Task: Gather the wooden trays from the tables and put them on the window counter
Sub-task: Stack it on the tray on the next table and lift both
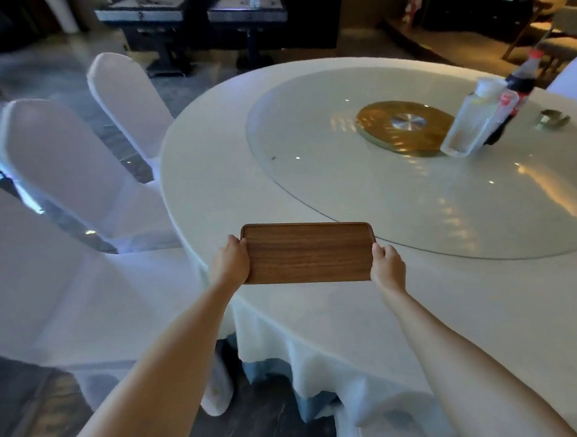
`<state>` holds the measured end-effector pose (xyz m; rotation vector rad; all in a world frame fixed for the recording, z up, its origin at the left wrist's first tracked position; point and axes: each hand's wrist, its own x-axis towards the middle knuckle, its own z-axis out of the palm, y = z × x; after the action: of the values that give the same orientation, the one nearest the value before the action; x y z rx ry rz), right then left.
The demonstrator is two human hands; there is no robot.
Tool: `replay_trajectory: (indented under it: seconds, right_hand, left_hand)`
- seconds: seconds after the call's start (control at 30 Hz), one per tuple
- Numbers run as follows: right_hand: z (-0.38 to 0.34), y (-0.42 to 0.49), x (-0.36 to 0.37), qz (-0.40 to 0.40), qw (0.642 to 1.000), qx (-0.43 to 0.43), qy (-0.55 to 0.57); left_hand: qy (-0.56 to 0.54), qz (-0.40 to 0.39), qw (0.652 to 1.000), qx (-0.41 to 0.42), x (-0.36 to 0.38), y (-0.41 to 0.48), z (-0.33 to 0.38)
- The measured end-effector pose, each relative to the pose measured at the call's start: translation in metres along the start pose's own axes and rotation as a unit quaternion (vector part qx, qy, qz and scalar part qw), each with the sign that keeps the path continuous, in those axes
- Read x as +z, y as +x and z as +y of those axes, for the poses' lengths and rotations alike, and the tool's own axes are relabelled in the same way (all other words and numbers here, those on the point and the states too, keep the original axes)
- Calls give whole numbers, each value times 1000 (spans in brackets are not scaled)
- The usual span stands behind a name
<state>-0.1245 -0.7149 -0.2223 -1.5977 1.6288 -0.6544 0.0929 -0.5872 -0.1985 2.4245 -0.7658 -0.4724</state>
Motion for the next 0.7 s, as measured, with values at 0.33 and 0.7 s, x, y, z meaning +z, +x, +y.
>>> replay_trajectory:
  seconds: [0.33, 0.7]
  right_hand:
    - [-104, -74, 107, -93, 992, -85, 10]
    - [-191, -209, 229, -173, 970, -169, 2]
  left_hand:
    - [-10, 106, 990, -88, -122, -11, -112]
    - [7, 204, 967, -152, -251, -50, -261]
